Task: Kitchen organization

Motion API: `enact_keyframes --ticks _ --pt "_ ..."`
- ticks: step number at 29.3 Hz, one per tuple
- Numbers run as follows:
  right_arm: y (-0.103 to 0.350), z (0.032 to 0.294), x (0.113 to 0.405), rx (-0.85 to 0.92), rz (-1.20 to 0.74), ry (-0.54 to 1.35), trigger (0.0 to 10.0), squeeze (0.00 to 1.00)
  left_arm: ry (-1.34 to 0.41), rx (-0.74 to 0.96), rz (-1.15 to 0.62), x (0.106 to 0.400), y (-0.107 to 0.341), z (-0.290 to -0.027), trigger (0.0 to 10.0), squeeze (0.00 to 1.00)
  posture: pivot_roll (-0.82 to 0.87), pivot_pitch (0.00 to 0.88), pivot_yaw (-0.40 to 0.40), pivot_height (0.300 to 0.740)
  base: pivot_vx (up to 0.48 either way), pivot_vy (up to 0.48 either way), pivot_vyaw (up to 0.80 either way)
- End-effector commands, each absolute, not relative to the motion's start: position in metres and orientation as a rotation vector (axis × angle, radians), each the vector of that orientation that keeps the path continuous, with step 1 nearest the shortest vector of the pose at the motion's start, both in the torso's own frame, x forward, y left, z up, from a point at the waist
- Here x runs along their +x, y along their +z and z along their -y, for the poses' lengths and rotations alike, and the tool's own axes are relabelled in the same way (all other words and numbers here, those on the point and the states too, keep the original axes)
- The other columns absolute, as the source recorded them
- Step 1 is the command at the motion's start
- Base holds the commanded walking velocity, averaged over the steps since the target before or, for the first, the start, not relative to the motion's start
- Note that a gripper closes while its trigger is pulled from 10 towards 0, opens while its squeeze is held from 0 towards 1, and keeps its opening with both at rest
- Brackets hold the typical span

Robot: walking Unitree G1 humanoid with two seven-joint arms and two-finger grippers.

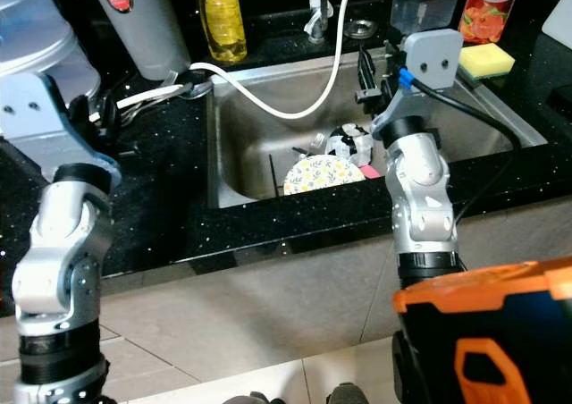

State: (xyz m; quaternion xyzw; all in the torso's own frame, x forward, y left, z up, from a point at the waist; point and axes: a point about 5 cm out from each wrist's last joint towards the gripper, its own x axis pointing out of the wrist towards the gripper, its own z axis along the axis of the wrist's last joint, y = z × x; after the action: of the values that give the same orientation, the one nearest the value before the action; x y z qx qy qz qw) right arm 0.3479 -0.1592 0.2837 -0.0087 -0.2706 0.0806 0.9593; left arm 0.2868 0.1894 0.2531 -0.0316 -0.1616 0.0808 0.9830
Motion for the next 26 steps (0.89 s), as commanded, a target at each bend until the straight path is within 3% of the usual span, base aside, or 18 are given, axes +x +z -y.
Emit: enact_keyframes --ticks 1,26 --pt "0.2854 0.1579 0.3492 -0.009 0.546 0.167 10.0 0.00 0.183 -0.043 0.295 0.2880 0.2486 -0.1957 10.0 0.00 -0.03 0.074 0.077 0.740 0.000 0.000 0.00" --pt "0.2886 0.1637 0.3508 0.041 0.532 0.194 10.0 0.00 0.176 0.006 0.241 0.2882 0.2408 -0.1990 10.0 0.00 -0.05 0.049 0.074 0.740 0.000 0.000 0.00"
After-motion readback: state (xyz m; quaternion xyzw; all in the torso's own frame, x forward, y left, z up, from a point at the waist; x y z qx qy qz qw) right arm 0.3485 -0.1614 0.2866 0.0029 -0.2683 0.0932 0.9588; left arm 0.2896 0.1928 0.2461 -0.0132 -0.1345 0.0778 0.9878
